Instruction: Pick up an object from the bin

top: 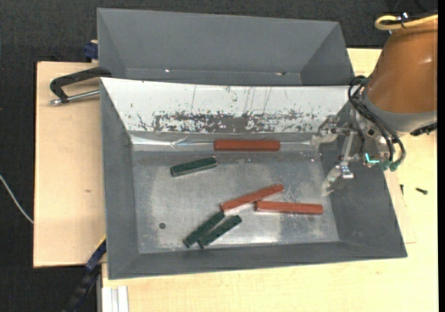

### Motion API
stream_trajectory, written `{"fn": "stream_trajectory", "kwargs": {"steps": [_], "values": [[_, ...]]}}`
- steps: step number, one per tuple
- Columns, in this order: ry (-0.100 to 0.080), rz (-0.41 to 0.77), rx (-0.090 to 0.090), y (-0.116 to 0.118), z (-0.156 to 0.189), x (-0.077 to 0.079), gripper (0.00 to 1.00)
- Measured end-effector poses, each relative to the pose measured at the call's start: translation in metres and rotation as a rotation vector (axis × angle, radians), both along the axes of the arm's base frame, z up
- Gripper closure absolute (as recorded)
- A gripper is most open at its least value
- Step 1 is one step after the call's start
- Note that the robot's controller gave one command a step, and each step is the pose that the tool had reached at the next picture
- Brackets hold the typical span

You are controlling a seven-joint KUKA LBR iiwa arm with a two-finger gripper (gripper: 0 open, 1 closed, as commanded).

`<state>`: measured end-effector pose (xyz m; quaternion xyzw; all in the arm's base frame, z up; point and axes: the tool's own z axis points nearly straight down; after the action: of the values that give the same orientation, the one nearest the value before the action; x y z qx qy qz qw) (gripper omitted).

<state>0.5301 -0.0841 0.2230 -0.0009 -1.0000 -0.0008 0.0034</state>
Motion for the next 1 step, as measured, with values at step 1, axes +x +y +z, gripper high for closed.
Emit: {"fn": "stream_trajectory", "kwargs": {"steps": [1], "values": [[-0.009,0.002,-0.001,0.0003,0.0044,0.0016,0.0]]}}
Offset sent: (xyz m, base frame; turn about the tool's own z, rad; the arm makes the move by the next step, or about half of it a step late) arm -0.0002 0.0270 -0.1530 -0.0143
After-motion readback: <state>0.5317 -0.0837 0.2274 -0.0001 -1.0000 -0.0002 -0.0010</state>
